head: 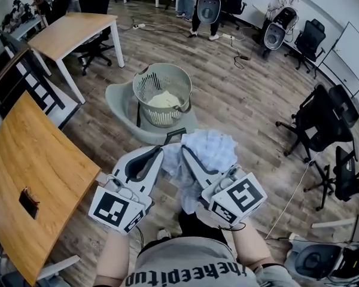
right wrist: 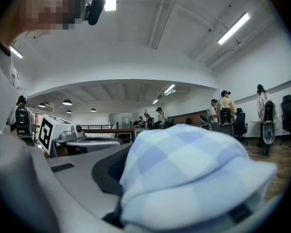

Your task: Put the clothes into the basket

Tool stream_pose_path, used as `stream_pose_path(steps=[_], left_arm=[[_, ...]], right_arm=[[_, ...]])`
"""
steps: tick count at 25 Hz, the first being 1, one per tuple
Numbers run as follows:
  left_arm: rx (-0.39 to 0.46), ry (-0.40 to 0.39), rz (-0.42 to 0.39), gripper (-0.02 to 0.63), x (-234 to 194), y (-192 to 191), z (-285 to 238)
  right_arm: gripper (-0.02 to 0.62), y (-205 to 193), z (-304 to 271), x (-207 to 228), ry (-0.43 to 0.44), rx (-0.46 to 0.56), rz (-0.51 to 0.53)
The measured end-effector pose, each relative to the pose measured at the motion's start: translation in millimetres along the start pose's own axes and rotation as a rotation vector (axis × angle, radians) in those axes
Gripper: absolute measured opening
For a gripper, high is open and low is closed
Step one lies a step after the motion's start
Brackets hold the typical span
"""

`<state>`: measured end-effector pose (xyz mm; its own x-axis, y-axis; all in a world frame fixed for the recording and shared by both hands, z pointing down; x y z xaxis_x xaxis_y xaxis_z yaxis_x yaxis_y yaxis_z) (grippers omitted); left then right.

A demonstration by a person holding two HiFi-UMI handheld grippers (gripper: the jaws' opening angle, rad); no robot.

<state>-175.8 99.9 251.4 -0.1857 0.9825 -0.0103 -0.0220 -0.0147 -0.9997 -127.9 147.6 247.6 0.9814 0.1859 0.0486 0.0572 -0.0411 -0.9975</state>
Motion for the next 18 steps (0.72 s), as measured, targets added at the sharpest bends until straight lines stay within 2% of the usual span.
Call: stream_pose_path(steps=[18], left_arm=[[-0.011, 0.123, -0.001, 0.029, -38, -2, -117]], right_arm=[[0.035, 6, -48, 117, 0.136, -0.005, 0.005]])
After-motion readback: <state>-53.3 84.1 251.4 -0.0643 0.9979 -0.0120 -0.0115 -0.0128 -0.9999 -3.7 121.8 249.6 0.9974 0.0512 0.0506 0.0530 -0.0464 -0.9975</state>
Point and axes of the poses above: the fingertips, and each gripper's own axes: z backward along the fingers, x to its right, y out of its top, the point moved 1 cm from there along z, backward along the fingers, and after that the axes turned 8 degrees about -y, right-handed, at the moved point
